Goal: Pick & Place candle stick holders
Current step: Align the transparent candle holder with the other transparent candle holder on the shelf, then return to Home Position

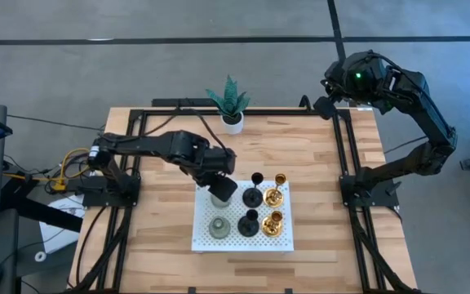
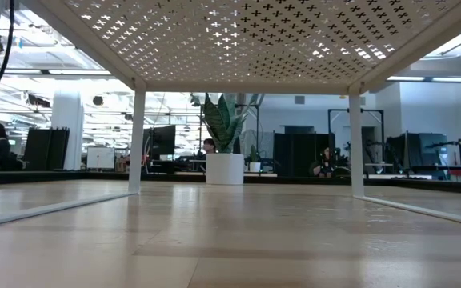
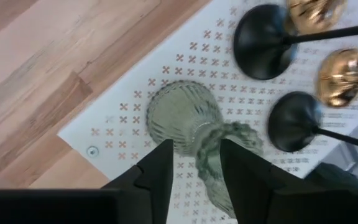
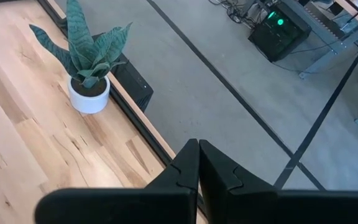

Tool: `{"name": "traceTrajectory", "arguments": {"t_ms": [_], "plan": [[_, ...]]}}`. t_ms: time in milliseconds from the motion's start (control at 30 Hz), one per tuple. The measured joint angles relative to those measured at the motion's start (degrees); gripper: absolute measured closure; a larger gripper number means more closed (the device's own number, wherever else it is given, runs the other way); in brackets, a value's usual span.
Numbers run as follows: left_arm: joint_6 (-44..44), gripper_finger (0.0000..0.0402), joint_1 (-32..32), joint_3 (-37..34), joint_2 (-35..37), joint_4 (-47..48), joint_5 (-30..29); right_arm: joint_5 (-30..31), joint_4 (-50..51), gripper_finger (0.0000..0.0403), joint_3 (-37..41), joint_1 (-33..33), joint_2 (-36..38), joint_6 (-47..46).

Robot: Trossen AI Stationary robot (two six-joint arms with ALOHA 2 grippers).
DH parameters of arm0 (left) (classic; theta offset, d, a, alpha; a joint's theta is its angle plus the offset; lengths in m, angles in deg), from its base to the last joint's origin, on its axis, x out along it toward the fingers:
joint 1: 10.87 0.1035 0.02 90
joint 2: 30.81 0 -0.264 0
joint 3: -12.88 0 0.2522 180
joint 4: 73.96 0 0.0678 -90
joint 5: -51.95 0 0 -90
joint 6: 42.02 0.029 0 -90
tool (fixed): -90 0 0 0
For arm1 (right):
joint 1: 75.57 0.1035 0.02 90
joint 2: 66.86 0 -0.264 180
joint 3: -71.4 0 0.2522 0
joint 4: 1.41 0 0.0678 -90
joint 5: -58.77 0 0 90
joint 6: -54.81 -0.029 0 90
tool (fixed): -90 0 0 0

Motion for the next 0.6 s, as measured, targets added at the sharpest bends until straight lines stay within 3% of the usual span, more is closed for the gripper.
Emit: {"name": "traceTrajectory", "arguments": {"t_ms": [433, 600], "plan": [[0.1, 0.0292, 0.6, 0.1, 5.7, -0.5, 4.1, 0.0, -0.1, 0.0403, 3.3, 0.0, 0.0, 0.8], [4.0, 0.0322, 0.4, 0.1, 10.2, -0.5, -0.4, -1.3, -1.1, 0.0403, 3.3, 0.0, 0.6, 4.3]]}}
